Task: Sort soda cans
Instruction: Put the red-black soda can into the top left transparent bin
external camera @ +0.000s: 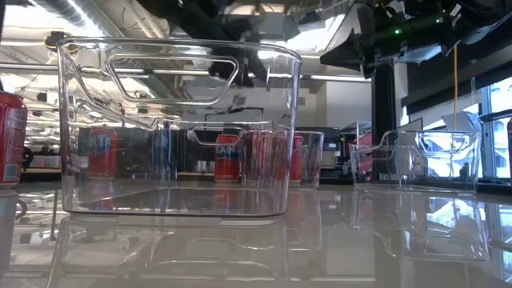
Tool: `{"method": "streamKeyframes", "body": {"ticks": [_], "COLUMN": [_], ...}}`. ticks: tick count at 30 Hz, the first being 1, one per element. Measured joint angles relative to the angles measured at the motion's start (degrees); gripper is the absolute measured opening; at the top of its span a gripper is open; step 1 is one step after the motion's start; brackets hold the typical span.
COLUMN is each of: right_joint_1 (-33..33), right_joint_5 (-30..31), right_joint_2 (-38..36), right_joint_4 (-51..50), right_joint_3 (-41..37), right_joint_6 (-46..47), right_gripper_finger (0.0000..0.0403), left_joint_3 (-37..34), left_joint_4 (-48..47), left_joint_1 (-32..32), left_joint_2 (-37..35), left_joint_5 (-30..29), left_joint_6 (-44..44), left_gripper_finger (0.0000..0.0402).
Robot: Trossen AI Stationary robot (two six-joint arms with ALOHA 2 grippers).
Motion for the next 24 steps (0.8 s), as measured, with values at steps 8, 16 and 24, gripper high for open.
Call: {"method": "streamKeyframes", "body": {"ticks": [8, 16, 24], "right_joint_1": [1.53, 5.77, 6.45], "right_joint_5": [2.15, 8.44, 5.18], "right_joint_2": [-2.23, 0.58, 1.25], "right_joint_4": [-27.52, -75.32, -100.05], "right_joint_3": [11.89, 33.83, 38.18], "right_joint_6": [-1.98, 7.09, 22.70], "right_gripper_finger": [0.0055, 0.0240, 0.0382], "left_joint_3": [0.00, 0.00, 0.00], "left_joint_4": [-11.35, -14.77, -14.61], "left_joint_1": [-3.41, -5.67, -6.42], "left_joint_2": [-9.08, -10.93, -10.93], "left_joint_5": [-0.25, -3.78, -3.87], "left_joint_6": [-1.88, -2.32, -2.34], "left_gripper_finger": [0.0342, 0.0342, 0.0342]}}
